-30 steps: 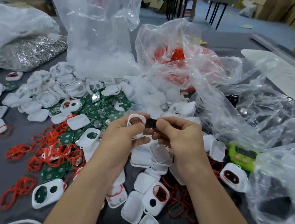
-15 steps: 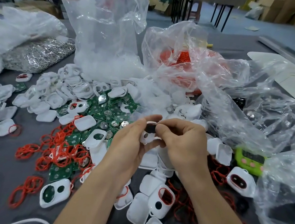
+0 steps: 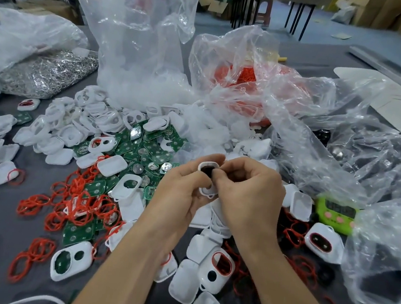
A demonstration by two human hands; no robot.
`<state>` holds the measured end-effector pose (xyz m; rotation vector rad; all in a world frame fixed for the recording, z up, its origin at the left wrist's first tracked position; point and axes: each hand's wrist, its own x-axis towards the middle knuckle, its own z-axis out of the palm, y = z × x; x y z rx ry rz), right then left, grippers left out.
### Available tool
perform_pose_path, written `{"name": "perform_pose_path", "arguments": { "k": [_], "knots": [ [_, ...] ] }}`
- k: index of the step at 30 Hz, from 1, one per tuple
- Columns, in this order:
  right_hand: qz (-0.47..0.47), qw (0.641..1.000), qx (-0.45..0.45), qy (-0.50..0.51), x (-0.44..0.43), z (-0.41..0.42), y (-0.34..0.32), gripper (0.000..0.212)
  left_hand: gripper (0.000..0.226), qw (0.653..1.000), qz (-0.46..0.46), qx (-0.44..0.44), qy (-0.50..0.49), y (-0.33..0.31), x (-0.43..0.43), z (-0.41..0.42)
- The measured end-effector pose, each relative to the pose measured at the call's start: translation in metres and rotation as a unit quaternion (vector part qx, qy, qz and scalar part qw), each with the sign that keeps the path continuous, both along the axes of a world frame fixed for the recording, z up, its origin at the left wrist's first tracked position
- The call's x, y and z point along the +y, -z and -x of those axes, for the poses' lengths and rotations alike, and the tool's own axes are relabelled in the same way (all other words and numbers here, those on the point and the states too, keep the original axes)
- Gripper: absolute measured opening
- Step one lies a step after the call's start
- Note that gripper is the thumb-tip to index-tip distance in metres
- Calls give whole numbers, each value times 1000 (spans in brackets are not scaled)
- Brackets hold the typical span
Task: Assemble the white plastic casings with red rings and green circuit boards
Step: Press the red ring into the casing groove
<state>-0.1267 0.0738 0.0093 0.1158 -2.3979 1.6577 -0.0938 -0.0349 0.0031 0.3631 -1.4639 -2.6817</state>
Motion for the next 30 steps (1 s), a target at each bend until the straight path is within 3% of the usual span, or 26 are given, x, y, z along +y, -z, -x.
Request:
{"name": "perform_pose_path", "arguments": {
  "k": [5, 12, 17, 22, 24, 26, 30],
  "knots": [
    [52, 997, -48, -24, 0, 5, 4, 17, 50, 997, 66, 26, -19, 3, 0, 1],
    [-31, 981, 178, -71, 7, 1, 2, 24, 51, 997, 63, 47, 2, -1, 0, -3],
    [50, 995, 34, -85, 5, 3, 2, 13, 52, 996, 75, 52, 13, 0, -1, -4],
    [139, 979, -77, -129, 12, 11, -1, 15, 49, 992, 121, 39, 8, 3, -1, -3],
    [107, 989, -28, -98, 13, 9, -1, 14, 47, 992, 115, 42, 9, 4, -1, -3],
    [20, 993, 81, -83, 14, 7, -1, 17, 45, 993, 105, 42, 21, 5, 0, -2],
    [-113, 968, 205, -87, 14, 6, 2, 19, 57, 996, 81, 15, 19, 6, 0, -1]
  ]
}}
